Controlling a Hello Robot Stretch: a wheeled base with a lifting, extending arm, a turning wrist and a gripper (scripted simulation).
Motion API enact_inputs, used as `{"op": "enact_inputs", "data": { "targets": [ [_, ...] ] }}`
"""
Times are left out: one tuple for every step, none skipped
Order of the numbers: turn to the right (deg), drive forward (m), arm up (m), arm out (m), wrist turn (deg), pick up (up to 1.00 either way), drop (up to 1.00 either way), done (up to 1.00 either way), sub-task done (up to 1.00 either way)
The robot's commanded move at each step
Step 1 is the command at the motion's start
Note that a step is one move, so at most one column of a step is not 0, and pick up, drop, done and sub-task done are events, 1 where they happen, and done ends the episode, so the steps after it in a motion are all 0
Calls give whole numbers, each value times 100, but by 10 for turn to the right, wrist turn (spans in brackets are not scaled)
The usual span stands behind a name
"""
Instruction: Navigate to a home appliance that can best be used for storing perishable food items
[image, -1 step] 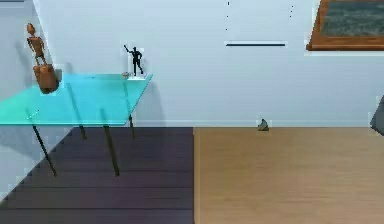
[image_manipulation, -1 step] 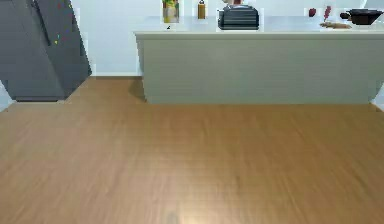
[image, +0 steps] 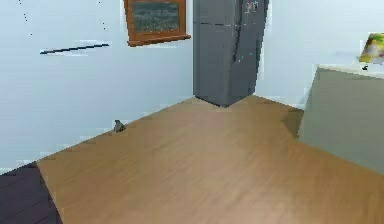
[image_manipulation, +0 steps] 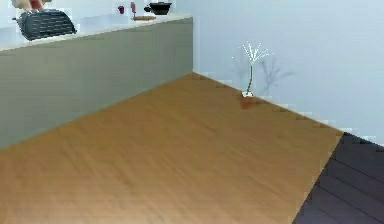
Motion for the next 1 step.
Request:
{"op": "enact_inputs", "data": {
  "targets": [
    [150, 0, 0, 0, 0, 0, 0, 0, 0]
  ]
}}
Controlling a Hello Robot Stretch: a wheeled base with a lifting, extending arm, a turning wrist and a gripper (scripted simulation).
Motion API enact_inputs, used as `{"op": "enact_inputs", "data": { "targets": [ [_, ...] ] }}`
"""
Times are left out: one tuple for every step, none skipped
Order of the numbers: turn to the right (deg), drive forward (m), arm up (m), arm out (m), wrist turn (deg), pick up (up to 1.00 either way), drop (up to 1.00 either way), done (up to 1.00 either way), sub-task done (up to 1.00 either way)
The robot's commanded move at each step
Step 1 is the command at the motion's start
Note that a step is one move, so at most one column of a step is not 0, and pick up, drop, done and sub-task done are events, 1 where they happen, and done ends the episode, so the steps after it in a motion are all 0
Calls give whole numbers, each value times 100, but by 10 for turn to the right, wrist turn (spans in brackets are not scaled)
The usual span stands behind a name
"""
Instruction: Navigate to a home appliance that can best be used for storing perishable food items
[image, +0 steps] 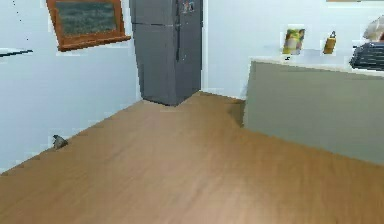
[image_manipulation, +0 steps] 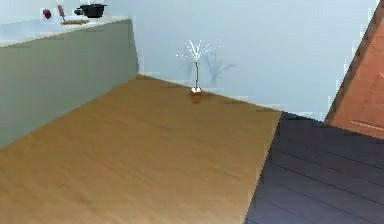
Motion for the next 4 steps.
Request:
{"op": "enact_inputs", "data": {
  "targets": [
    [0, 100, 0, 0, 0, 0, 0, 0, 0],
    [30, 0, 0, 0, 0, 0, 0, 0, 0],
    [0, 100, 0, 0, 0, 0, 0, 0, 0],
    [30, 0, 0, 0, 0, 0, 0, 0, 0]
  ]
}}
